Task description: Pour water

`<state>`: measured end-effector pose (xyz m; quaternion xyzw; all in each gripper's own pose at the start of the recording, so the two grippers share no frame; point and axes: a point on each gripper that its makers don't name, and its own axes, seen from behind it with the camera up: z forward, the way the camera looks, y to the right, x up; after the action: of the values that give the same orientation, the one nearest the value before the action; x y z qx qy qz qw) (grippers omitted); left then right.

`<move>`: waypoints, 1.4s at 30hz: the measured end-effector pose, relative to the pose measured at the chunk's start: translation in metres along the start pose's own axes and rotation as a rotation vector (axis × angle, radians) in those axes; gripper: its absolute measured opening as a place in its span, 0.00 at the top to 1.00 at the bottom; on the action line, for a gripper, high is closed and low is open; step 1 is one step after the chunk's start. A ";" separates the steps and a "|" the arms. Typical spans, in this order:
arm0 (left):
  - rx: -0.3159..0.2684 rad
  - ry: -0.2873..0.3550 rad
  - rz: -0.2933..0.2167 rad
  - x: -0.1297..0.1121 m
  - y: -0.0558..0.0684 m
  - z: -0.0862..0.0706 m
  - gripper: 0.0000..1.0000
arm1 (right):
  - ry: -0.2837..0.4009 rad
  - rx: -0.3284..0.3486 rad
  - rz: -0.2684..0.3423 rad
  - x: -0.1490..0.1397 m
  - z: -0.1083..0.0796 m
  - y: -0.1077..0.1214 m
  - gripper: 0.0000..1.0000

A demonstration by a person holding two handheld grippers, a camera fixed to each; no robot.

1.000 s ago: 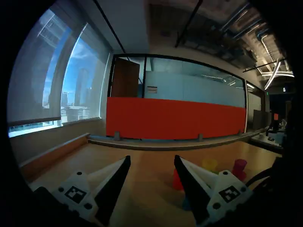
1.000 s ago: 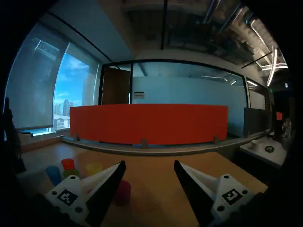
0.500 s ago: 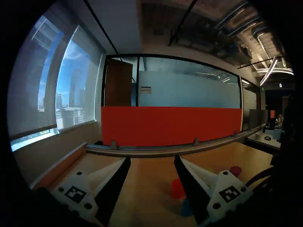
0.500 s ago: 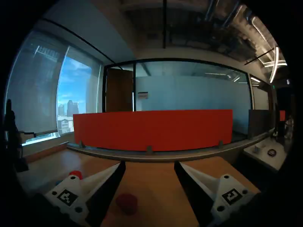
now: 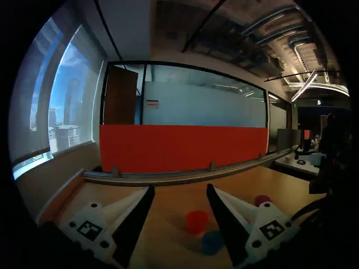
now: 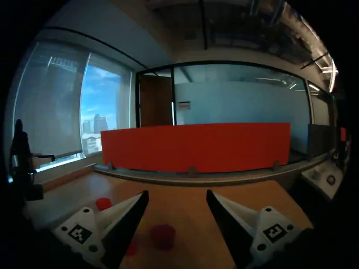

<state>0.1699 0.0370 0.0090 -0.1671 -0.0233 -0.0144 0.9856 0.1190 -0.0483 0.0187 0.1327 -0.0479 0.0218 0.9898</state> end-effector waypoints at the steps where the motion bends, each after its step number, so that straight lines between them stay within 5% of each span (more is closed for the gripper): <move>1: -0.017 0.000 -0.004 0.000 0.003 0.000 0.15 | -0.005 0.021 -0.002 0.000 0.000 -0.005 0.01; 15: -0.183 -0.047 0.004 -0.013 0.021 0.001 0.15 | -0.014 0.303 -0.007 0.009 -0.007 -0.069 0.01; 24: -0.217 -0.091 0.063 -0.033 0.023 0.003 0.15 | -0.051 0.329 -0.035 0.001 -0.001 -0.076 0.01; 42: -0.340 -0.194 0.106 -0.070 0.048 0.006 0.15 | -0.166 0.400 -0.102 -0.021 0.015 -0.095 0.01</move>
<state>0.1011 0.0859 -0.0044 -0.3325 -0.1063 0.0497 0.9358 0.1022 -0.1449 0.0066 0.3301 -0.1171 -0.0304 0.9361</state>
